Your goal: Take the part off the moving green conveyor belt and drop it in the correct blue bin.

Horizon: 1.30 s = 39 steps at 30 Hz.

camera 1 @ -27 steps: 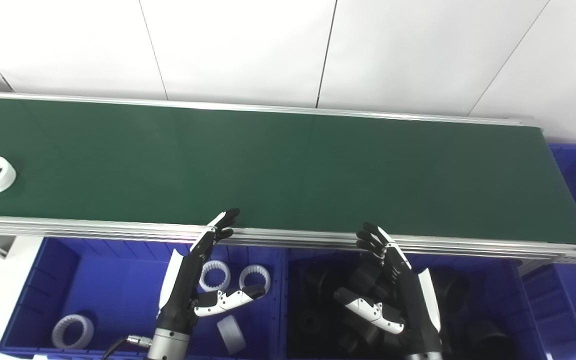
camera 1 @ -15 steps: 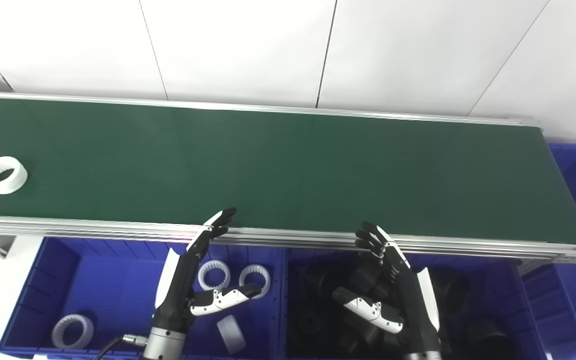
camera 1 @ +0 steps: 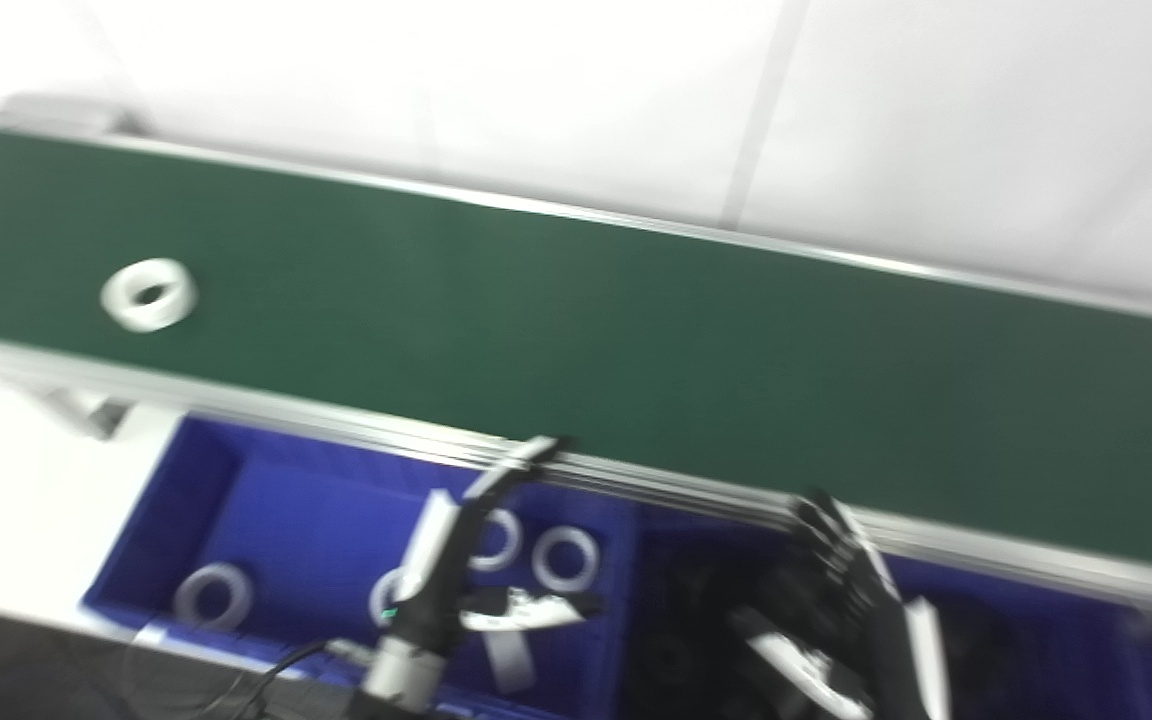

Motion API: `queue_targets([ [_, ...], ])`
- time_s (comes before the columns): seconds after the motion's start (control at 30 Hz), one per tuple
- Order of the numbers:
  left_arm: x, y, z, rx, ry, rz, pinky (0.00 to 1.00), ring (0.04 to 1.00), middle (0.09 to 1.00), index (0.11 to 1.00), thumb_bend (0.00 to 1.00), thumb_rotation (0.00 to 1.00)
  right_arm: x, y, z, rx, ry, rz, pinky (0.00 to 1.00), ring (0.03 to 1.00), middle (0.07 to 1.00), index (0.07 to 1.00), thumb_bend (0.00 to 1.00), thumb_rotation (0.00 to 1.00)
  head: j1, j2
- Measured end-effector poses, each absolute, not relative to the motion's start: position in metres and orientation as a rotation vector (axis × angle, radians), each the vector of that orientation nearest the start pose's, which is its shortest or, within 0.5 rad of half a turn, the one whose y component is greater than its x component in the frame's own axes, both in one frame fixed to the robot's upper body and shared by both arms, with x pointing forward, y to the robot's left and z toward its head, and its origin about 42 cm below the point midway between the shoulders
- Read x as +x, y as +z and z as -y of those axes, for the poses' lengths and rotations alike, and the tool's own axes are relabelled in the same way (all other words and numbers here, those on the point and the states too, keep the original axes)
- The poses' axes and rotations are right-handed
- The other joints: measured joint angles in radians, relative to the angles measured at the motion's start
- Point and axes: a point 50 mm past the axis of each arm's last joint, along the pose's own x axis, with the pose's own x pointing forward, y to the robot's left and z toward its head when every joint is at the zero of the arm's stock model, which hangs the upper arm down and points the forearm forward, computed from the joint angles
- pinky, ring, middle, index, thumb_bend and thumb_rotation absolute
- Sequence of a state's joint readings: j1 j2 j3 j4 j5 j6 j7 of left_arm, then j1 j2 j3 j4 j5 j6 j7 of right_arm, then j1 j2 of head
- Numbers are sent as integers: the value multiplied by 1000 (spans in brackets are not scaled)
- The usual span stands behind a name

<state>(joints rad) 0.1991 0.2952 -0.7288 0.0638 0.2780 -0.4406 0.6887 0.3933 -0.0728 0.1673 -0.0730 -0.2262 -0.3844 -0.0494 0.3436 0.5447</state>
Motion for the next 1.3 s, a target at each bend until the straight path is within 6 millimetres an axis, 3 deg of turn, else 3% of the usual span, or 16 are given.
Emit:
queue_targets([
  [0.2, 150, 47, -158, 239, -145, 267, 716, 799, 836, 783, 916, 362, 142, 48, 204, -227, 122, 58, 785, 836, 868, 920, 499, 321, -11, -23],
  [0.33, 149, 46, -159, 240, -137, 271, 711, 793, 829, 775, 924, 353, 143, 43, 204, -223, 131, 50, 759, 817, 853, 911, 465, 268, -47, -86],
  [0.5, 153, 48, -159, 231, -126, 280, 693, 783, 814, 767, 930, 365, 145, 41, 201, -230, 120, 53, 757, 814, 852, 905, 477, 227, -57, -121],
  [0.57, 156, 49, -160, 230, -120, 290, 694, 781, 814, 768, 929, 382, 145, 40, 201, -240, 119, 50, 728, 804, 845, 893, 481, 253, -60, -135],
  [0.87, 179, 68, -157, 207, -109, 381, 741, 816, 833, 770, 929, 372, 145, 39, 197, -278, 115, 53, 674, 784, 827, 866, 509, 374, -71, -143],
  [1.17, 213, 102, -176, 224, -5, 507, 706, 800, 836, 780, 942, 422, 146, 37, 196, -283, 111, 47, 666, 773, 817, 859, 513, 340, -72, -146],
  [1.3, 227, 119, -179, 225, 16, 533, 745, 820, 853, 803, 939, 364, 148, 38, 196, -283, 109, 50, 673, 779, 821, 862, 529, 381, -78, -144],
])
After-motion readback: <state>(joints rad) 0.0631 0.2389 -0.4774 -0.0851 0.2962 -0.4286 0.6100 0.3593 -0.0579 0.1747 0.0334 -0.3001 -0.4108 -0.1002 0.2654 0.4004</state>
